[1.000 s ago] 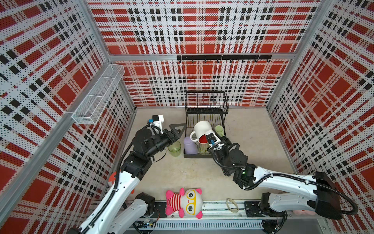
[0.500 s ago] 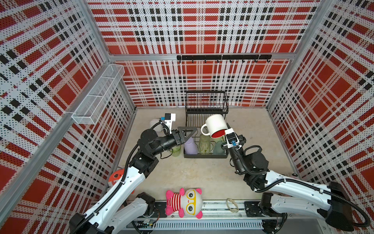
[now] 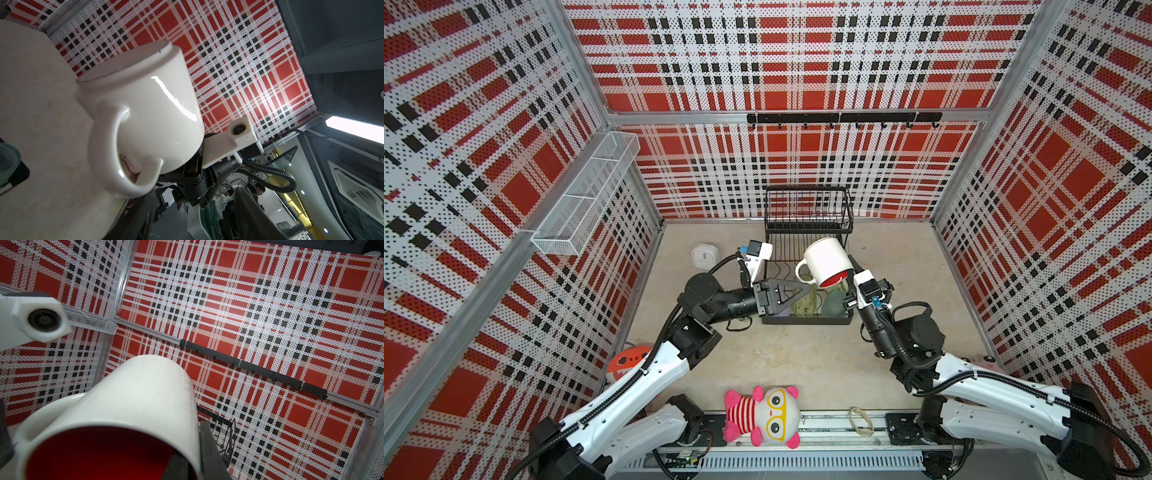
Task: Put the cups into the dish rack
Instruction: 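Close the left gripper on the mug's handle while the right gripper holds the rim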
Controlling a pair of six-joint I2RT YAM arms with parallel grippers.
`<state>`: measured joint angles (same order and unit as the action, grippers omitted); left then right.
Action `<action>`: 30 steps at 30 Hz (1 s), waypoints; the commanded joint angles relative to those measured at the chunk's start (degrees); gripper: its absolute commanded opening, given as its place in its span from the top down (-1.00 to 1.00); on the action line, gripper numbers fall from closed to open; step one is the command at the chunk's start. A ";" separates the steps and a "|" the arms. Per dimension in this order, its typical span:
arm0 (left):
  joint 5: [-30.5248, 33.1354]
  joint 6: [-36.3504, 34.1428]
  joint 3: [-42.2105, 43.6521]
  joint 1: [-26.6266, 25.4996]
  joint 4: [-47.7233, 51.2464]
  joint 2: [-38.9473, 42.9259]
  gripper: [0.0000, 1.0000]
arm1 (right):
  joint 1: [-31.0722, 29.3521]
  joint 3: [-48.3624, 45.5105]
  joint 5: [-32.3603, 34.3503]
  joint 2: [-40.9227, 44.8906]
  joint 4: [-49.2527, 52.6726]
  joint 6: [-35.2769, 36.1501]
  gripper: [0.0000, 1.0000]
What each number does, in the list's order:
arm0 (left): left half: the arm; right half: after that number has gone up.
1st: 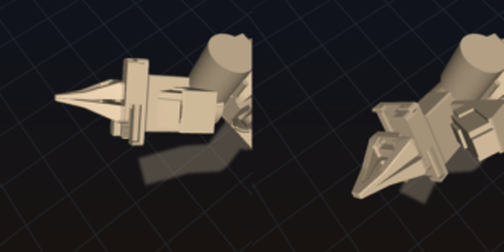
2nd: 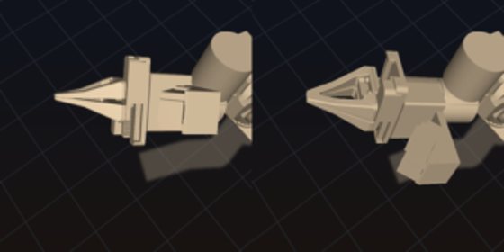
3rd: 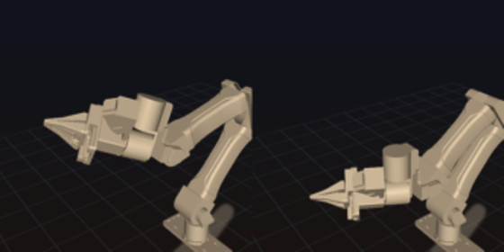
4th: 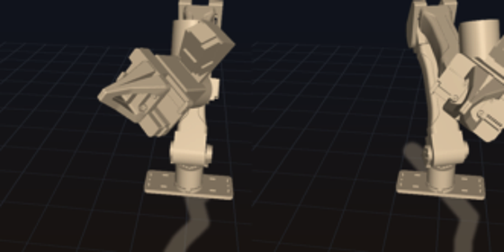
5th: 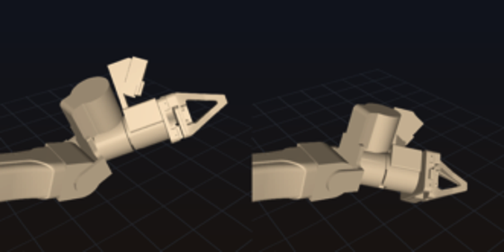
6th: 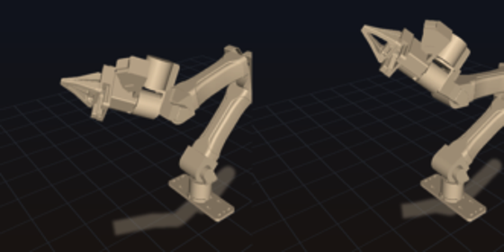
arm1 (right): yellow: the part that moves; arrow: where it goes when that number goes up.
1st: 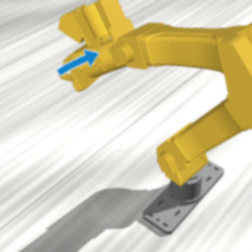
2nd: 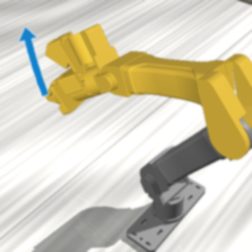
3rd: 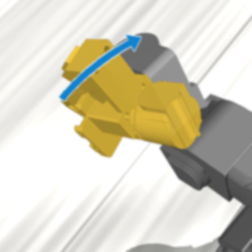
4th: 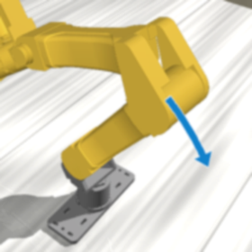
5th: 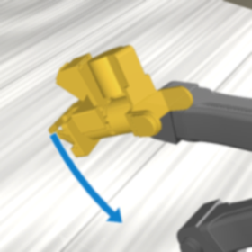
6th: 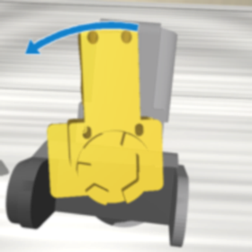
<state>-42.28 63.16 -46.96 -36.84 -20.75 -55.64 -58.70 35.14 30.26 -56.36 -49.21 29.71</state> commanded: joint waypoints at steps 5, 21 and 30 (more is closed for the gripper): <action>3.34 -2.26 0.25 1.43 3.93 0.26 -0.27 | -0.04 1.55 -4.24 0.02 -6.85 0.94 1.00; 4.20 -4.73 -2.19 3.70 6.52 -0.17 0.25 | 0.08 -0.33 -8.18 -0.71 -8.27 -1.47 1.00; 0.22 -5.82 -0.28 6.60 3.68 3.27 0.86 | 2.70 -1.10 -10.98 1.99 -3.46 -6.31 1.00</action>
<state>-41.71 61.28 -47.35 -31.66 -13.23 -54.28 -56.82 34.06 20.51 -57.08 -49.67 26.50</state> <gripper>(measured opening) 0.199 0.105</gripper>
